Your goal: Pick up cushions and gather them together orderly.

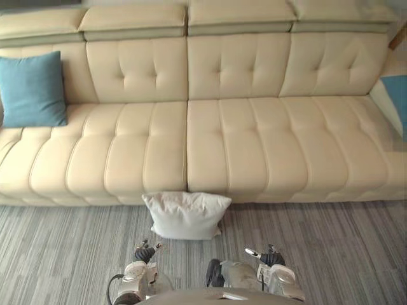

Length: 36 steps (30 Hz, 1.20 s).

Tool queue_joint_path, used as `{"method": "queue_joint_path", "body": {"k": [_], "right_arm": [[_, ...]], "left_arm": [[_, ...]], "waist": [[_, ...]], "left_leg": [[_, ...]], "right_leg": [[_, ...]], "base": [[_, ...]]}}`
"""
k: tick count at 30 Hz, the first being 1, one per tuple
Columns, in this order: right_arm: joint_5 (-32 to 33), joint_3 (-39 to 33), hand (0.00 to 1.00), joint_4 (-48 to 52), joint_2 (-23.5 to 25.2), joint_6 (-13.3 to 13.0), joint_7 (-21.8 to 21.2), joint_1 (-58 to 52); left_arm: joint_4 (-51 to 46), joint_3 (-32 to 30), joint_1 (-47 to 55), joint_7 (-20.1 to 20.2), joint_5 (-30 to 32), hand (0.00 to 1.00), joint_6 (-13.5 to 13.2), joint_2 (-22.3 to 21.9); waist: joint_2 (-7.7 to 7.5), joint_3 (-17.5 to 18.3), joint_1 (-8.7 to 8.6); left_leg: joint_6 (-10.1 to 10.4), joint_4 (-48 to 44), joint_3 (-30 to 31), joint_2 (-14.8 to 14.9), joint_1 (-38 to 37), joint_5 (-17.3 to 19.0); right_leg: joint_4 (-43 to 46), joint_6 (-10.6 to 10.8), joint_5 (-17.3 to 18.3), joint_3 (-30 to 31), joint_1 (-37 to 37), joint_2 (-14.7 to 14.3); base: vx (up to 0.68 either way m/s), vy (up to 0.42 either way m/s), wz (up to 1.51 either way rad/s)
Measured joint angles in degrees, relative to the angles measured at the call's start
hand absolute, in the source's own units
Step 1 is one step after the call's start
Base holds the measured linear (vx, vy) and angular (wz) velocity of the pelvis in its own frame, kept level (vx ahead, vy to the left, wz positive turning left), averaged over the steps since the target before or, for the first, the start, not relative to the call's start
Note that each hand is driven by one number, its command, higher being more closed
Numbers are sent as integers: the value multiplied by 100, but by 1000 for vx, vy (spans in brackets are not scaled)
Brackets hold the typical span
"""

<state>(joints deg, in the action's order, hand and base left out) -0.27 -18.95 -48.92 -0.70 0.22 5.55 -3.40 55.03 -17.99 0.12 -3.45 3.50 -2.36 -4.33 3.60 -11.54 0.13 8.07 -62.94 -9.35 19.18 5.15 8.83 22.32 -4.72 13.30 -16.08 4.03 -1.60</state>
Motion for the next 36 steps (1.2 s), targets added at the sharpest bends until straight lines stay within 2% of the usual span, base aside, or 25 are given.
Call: {"method": "queue_joint_path", "body": {"k": [1, 2, 4, 6, 7, 8, 9, 10, 12, 13, 14, 15, 16, 19, 24, 30, 31, 32, 33, 34, 35, 36], "right_arm": [[0, 8, 0, -28, -12, 2, 3, -36], [1, 9, 0, -90, -27, 2, 11, -39], [7, -44, 0, -157, -22, 10, 62, -11], [5, -55, 0, -156, -20, 10, 88, -45], [1, -65, 0, -142, -37, 7, 90, -79], [0, -69, 0, -165, -36, 5, 93, -61], [-7, -27, 0, -160, 45, 22, 94, -69], [-10, 1, 0, -169, 161, 12, 87, -87], [-11, -20, 0, -184, 239, 11, 88, -80], [-11, -19, 0, -195, 249, 2, 88, -82], [-12, -20, 0, -212, 245, 3, 88, -79], [-18, -19, 0, -251, 235, 3, 88, -84], [-20, -16, 0, -279, 218, 3, 87, -81], [-66, 61, 0, -390, 159, 1, 88, -86], [-136, 78, 0, -412, 92, 2, 88, -107], [-135, 325, 0, -439, -31, 0, 93, -61], [-133, 442, 0, -422, -45, 1, 105, -34], [-122, 591, 0, -369, -74, -2, 117, 20], [-119, 682, 0, -357, -82, -3, 126, 87], [-116, 833, 0, -300, -107, 0, 139, 316], [-106, 1025, 0, 23, -189, -2, 247, 731], [-59, 1185, 0, 432, -263, -30, 385, 1062]], "left_arm": [[-63, 6, 29, 1, -4, 0, -3, -4], [-89, 10, 30, 1, -6, 0, -3, -1], [-105, 14, 19, -1, -4, 0, -7, 3], [-120, 29, 10, -3, 6, 0, -14, 3], [-91, 59, 16, -8, 7, 0, -19, -4], [-85, 71, -9, -5, 0, 0, -28, -16], [-40, 115, -53, -12, 4, 0, -36, 116], [-14, 133, -38, -27, 0, 0, -37, 273], [86, 130, -17, -61, 2, 0, -23, 420], [168, 130, 44, -87, 6, 0, -15, 468], [211, 130, 85, -94, 10, 0, -11, 485], [239, 129, 131, -107, 10, 0, -11, 484], [264, 135, 136, -108, 11, 0, -9, 475], [430, 213, 142, -108, 21, 0, -8, 469], [493, 295, 183, -110, 61, 0, -3, 502], [531, 486, 185, -120, 51, 0, -8, 559], [476, 516, 132, -132, -1, 0, -12, 556], [374, 552, 115, -170, -128, 0, -14, 559], [318, 591, 89, -209, -201, 0, -14, 565], [205, 672, -90, -265, -346, 0, -12, 624], [33, 807, -520, -396, -574, 0, -17, 728], [-172, 840, -772, -525, -738, 0, -43, 806]], "waist": [[-27, 0, 17], [-37, 0, 28], [-84, -28, 33], [-94, -33, 74], [-48, -5, 95], [-48, -2, 130], [-263, 19, 142], [-437, 61, 144], [-585, 135, 160], [-520, 114, 148], [-575, 150, 146], [-515, 178, 142], [-545, 218, 129], [-476, 286, 69], [-484, 337, 54], [-532, 351, 74], [-460, 296, 102], [-523, 324, 124], [-486, 298, 132], [-476, 155, 117], [-538, -221, 147], [-498, -248, 167]], "left_leg": [[-134, 85, -159, 32, 182, 122], [-183, 300, -308, 35, 306, 249], [-281, 1565, -792, 32, 428, 496], [-332, 2627, -924, -14, 465, 466], [-512, 3788, -938, -116, 391, -271], [-225, 3882, -860, -193, 341, -319], [-272, 3990, -889, -449, 280, -331], [-281, 4116, -899, -644, 275, -326], [-319, 4150, -951, -719, 243, -303], [-319, 4249, -993, -746, 134, -303], [-321, 4382, -1060, -769, 1, -306], [-330, 4565, -1141, -808, -106, -382], [-324, 4682, -1171, -838, -168, -438], [-304, 5511, -1316, -984, -475, -896], [-294, 6800, -1406, -1262, -1035, -1610], [-284, 6801, -1408, -1356, -1087, -1577], [-320, 6796, -1412, -1390, -966, -1533], [-318, 6757, -1420, -1367, -715, -1535], [-318, 6723, -1421, -1368, -514, -1535], [-341, 6295, -1423, -1276, 7, -1445], [-410, 5290, -1439, -997, 920, -1104], [-479, 4295, -1465, -644, 1951, -770]], "right_leg": [[-169, 45, -28, 75, -153, 6], [-314, 113, -74, 134, -289, 43], [-545, 236, -154, 204, -601, 249], [-565, 319, -176, 211, -720, 429], [-515, 574, -130, 253, -777, 526], [-480, 716, -49, 310, -793, 562], [-546, 805, 3, 414, -798, 750], [-737, 793, -51, 516, -805, 880], [-870, 865, -215, 614, -851, 934], [-977, 891, -342, 632, -921, 941], [-1052, 934, -413, 664, -986, 946], [-1165, 940, -499, 738, -1009, 953], [-1214, 959, -551, 772, -1014, 954], [-1481, 980, -768, 834, -994, 958], [-1743, 1021, -766, 954, -1011, 959], [-1749, 1044, -745, 1202, -979, 983], [-1743, 1045, -743, 1301, -818, 994], [-1654, 988, -780, 1395, -487, 993], [-1579, 952, -804, 1416, -240, 995], [-1420, 907, -833, 1444, 179, 995], [-1093, 798, -916, 1545, 875, 916], [-725, 835, -1063, 1631, 1731, 784]], "base": [[315, 72, -34], [279, 95, -27], [317, 188, -14], [261, 265, 4], [204, 282, 4], [175, 239, 7], [151, 221, 12], [160, 224, 15], [120, 166, -3], [70, 92, -21], [46, 74, -30], [6, 15, -29], [-10, -1, -26], [-54, -12, -22], [-127, -20, -21], [-110, 31, -11], [-90, 63, -27], [-101, 61, -30], [-99, 48, -19], [-190, 26, -23], [-322, 31, -49], [-374, 45, -66]]}}
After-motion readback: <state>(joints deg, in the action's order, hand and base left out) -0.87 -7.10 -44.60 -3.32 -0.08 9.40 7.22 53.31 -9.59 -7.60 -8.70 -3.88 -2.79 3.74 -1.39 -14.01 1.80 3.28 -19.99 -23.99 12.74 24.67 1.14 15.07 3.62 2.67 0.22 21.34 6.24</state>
